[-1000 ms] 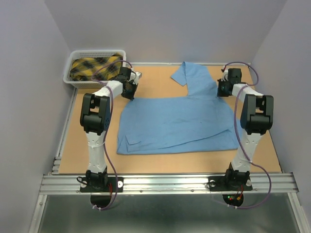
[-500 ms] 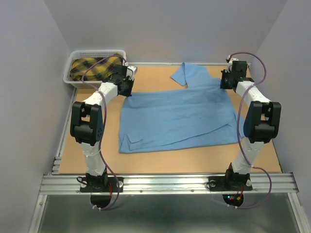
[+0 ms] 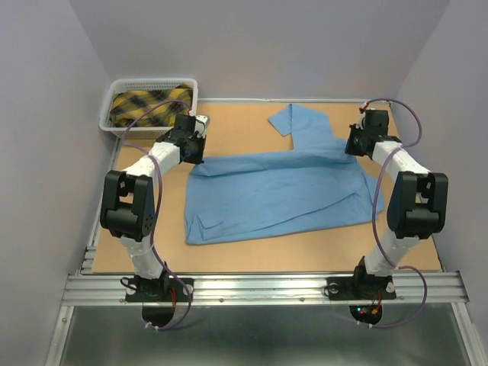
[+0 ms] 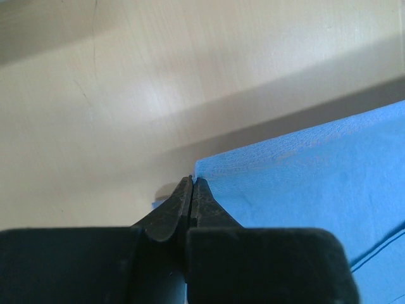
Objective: Fold and stack the long sleeve shirts
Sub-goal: Fold the shirt
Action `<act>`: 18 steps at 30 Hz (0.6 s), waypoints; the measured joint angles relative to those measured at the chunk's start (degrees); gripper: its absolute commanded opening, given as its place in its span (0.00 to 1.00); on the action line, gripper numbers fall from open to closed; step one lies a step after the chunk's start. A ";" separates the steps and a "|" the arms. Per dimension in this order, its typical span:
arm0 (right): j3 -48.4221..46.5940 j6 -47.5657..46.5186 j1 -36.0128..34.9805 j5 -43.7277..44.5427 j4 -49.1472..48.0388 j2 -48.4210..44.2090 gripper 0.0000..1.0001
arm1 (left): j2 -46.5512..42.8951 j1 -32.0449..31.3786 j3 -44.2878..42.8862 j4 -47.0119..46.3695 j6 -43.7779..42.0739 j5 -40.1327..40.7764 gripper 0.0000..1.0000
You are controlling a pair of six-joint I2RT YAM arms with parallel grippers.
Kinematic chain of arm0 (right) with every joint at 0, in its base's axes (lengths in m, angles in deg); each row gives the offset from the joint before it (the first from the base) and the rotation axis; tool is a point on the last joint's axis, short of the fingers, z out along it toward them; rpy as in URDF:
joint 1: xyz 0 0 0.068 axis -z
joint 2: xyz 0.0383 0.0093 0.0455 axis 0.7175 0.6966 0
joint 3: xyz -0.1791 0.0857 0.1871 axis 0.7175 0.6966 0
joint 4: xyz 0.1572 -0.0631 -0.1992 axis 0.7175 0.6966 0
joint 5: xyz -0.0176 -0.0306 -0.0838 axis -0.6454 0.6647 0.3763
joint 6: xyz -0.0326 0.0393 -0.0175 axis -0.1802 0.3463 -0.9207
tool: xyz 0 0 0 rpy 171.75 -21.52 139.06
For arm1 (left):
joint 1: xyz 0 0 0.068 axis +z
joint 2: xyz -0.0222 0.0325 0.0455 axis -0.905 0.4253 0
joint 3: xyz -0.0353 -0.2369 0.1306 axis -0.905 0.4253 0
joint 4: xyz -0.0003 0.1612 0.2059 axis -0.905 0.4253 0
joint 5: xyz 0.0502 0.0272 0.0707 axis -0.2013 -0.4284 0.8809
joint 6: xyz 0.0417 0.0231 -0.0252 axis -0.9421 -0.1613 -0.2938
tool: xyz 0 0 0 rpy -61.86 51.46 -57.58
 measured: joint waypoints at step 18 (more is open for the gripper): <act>12.83 9.05 0.00 3.82 -1.77 -11.17 0.01 | -8.96 -1.31 9.84 -1.75 7.45 1.20 0.00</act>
